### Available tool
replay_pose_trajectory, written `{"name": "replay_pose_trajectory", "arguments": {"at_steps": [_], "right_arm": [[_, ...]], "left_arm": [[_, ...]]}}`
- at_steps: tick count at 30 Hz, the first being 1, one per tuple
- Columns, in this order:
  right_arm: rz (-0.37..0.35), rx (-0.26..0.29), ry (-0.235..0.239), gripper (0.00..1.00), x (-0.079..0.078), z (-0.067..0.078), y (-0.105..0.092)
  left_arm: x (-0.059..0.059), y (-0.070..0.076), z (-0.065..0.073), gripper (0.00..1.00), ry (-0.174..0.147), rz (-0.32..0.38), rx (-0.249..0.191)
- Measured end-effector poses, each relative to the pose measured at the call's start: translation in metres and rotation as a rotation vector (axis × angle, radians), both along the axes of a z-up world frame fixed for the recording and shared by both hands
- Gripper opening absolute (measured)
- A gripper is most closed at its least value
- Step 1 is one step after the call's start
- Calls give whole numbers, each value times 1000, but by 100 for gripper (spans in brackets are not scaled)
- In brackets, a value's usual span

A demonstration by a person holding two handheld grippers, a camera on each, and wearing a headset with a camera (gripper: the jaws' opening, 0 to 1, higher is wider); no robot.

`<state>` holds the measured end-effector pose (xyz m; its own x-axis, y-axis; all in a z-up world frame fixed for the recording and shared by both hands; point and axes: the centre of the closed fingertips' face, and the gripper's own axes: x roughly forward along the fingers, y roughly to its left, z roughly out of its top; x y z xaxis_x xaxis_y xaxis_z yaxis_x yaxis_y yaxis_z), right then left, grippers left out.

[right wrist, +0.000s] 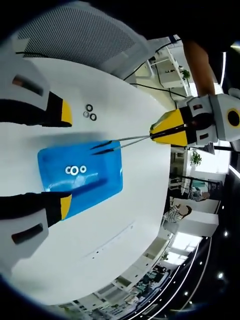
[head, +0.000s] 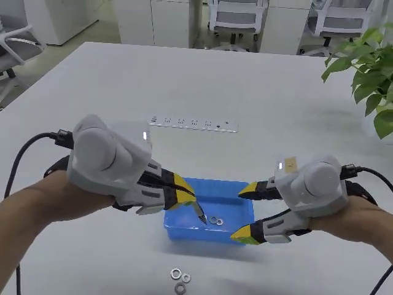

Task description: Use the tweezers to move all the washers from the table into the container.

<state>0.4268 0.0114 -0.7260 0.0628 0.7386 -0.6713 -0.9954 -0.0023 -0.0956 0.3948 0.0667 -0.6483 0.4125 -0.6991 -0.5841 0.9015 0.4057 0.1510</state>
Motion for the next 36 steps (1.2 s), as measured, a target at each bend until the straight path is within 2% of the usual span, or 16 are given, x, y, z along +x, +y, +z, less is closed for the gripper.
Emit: {"name": "replay_pose_trajectory", "arguments": {"at_steps": [4, 11, 19, 27, 36], "right_arm": [[-29, 10, 0, 58, -4, 2, -6], [-69, 32, 0, 67, -10, 4, -15], [-118, 55, 19, 74, -19, 1, -23], [-156, 97, 37, 82, -30, 1, -26], [-174, 109, 47, 91, -41, -5, -29]], "left_arm": [[-8, 1, 5, 4, 8, -2, -7], [-22, 1, 1, 4, 25, -17, 11], [-40, -1, -11, 4, 49, -43, 40], [-51, -2, -23, 4, 80, -68, 59], [-64, -5, -32, 4, 108, -90, 82]]}}
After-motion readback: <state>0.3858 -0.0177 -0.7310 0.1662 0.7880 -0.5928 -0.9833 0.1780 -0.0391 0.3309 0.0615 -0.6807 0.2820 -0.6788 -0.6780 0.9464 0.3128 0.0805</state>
